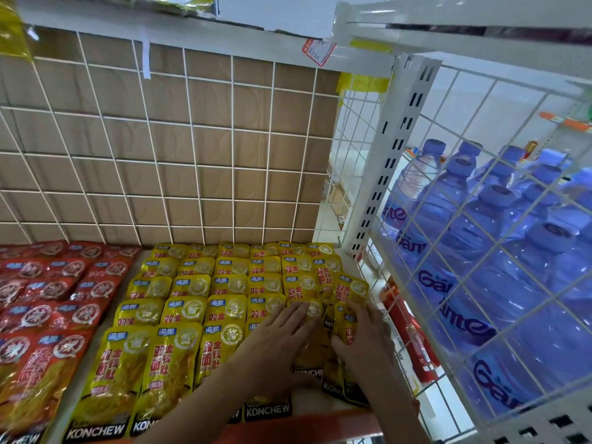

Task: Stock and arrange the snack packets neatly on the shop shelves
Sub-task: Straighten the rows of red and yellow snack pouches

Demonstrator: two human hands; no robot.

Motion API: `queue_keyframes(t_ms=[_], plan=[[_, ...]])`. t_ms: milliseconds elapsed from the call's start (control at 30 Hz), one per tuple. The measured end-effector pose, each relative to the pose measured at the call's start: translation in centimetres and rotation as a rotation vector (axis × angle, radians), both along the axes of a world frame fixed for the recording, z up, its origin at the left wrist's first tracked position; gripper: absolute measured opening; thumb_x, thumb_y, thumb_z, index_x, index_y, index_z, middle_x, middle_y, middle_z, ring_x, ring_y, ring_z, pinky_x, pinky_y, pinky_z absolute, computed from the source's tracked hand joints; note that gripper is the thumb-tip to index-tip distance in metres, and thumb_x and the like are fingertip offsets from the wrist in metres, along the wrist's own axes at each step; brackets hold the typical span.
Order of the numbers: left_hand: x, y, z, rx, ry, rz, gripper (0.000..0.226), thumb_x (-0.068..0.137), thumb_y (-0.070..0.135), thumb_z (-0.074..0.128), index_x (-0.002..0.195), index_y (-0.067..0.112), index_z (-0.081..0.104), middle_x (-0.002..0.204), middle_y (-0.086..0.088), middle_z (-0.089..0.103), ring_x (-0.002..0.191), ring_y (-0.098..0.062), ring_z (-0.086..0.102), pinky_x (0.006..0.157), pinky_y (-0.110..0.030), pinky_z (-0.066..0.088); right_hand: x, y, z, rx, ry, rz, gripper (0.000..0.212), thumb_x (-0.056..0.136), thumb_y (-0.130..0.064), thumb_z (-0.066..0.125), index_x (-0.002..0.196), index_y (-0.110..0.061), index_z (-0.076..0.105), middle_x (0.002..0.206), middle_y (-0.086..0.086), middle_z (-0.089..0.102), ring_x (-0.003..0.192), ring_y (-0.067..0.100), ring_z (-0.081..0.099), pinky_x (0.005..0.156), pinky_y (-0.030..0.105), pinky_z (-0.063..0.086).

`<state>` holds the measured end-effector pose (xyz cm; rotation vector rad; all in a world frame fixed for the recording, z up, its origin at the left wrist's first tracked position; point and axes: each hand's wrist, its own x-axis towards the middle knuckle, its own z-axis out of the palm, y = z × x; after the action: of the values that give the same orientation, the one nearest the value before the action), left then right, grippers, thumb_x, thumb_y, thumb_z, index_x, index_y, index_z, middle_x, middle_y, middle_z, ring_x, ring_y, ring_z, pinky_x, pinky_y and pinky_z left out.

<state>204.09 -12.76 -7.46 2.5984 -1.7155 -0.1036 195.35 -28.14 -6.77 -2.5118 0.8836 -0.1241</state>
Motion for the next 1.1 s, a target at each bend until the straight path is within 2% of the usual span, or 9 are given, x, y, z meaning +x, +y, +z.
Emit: queue_keyframes(t_ms=[100, 167, 233, 267, 333, 433, 500, 633, 1100], plan=[[0.1, -0.1, -0.4, 0.011, -0.056, 0.01, 0.099, 0.071, 0.079, 0.008, 0.149, 0.021, -0.009, 0.156, -0.005, -0.015, 0.137, -0.017, -0.023, 0.105, -0.038, -0.023, 0.0, 0.0, -0.1, -0.007, 0.012, 0.007, 0.071, 0.08, -0.041, 0.06, 0.141, -0.031, 0.024, 0.15, 0.0, 0.016, 0.132, 0.025, 0.027, 0.106, 0.04, 0.033], [0.3, 0.0, -0.5, -0.022, -0.07, 0.051, 0.096, 0.079, 0.08, 0.002, 0.15, 0.017, 0.011, 0.157, -0.01, 0.009, 0.142, -0.023, 0.0, 0.11, -0.046, -0.005, -0.1, 0.0, -0.1, -0.018, 0.022, 0.025, 0.072, 0.081, -0.042, 0.059, 0.142, -0.03, 0.022, 0.15, 0.0, 0.014, 0.133, 0.025, 0.026, 0.107, 0.042, 0.032], [0.3, 0.0, -0.8, 0.003, 0.0, 0.078, 0.09, 0.086, 0.073, 0.002, 0.142, 0.014, 0.04, 0.145, -0.01, 0.042, 0.135, -0.023, 0.034, 0.106, -0.046, 0.024, -0.1, -0.1, -0.1, -0.03, 0.024, 0.047, 0.071, 0.081, -0.042, 0.058, 0.142, -0.03, 0.023, 0.151, 0.0, 0.012, 0.133, 0.025, 0.026, 0.107, 0.042, 0.031], [0.4, -0.1, -1.2, -0.021, -0.011, 0.079, 0.086, 0.088, 0.071, 0.003, 0.137, 0.015, 0.047, 0.139, -0.008, 0.05, 0.129, -0.022, 0.045, 0.102, -0.044, 0.034, -0.2, -0.2, -0.1, -0.035, 0.017, 0.06, 0.069, 0.081, -0.042, 0.058, 0.14, -0.03, 0.026, 0.151, -0.001, 0.013, 0.132, 0.025, 0.027, 0.107, 0.041, 0.031], [0.4, -0.2, -1.4, -0.05, -0.038, 0.062, 0.08, 0.091, 0.067, 0.006, 0.134, 0.015, 0.048, 0.135, -0.006, 0.054, 0.125, -0.021, 0.05, 0.097, -0.044, 0.041, -0.2, -0.3, 0.1, -0.044, 0.015, 0.09, 0.067, 0.08, -0.042, 0.057, 0.139, -0.031, 0.028, 0.151, -0.001, 0.014, 0.131, 0.024, 0.028, 0.106, 0.039, 0.032], [0.1, -0.3, -1.9, -0.088, -0.129, 0.002, 0.072, 0.089, 0.066, 0.022, 0.132, 0.018, 0.053, 0.137, -0.005, 0.052, 0.127, -0.02, 0.049, 0.099, -0.044, 0.04, -0.3, -0.4, 0.3, -0.034, 0.029, 0.113, 0.073, 0.07, -0.051, 0.045, 0.139, -0.032, 0.027, 0.151, -0.002, 0.014, 0.131, 0.023, 0.029, 0.105, 0.036, 0.033], [-0.1, -0.2, -2.1, -0.094, -0.174, -0.019, 0.071, 0.089, 0.066, 0.021, 0.131, 0.02, 0.055, 0.139, -0.004, 0.051, 0.128, -0.019, 0.047, 0.102, -0.044, 0.037, -0.4, -0.4, 0.4, -0.026, 0.022, 0.106, 0.079, 0.064, -0.053, 0.039, 0.139, -0.032, 0.028, 0.151, -0.003, 0.014, 0.131, 0.023, 0.028, 0.104, 0.036, 0.034], [-0.2, -0.1, -2.1, -0.1, -0.196, 0.011, 0.076, 0.092, 0.061, 0.002, 0.133, 0.022, 0.053, 0.14, -0.002, 0.049, 0.129, -0.018, 0.046, 0.101, -0.043, 0.038, -0.4, -0.4, 0.1, -0.041, 0.015, 0.112, 0.075, 0.075, -0.055, 0.057, 0.14, -0.031, 0.027, 0.15, -0.002, 0.014, 0.134, 0.022, 0.023, 0.106, 0.034, 0.03], [-0.1, -0.1, -2.8, -0.21, -0.23, 0.041, 0.073, 0.092, 0.063, 0.01, 0.133, 0.021, 0.053, 0.137, -0.002, 0.053, 0.125, -0.017, 0.051, 0.1, -0.038, 0.04, -0.3, -0.5, -0.1, -0.037, 0.035, 0.107, 0.074, 0.078, -0.048, 0.061, 0.141, -0.031, 0.025, 0.151, -0.001, 0.013, 0.135, 0.022, 0.022, 0.109, 0.037, 0.029]])
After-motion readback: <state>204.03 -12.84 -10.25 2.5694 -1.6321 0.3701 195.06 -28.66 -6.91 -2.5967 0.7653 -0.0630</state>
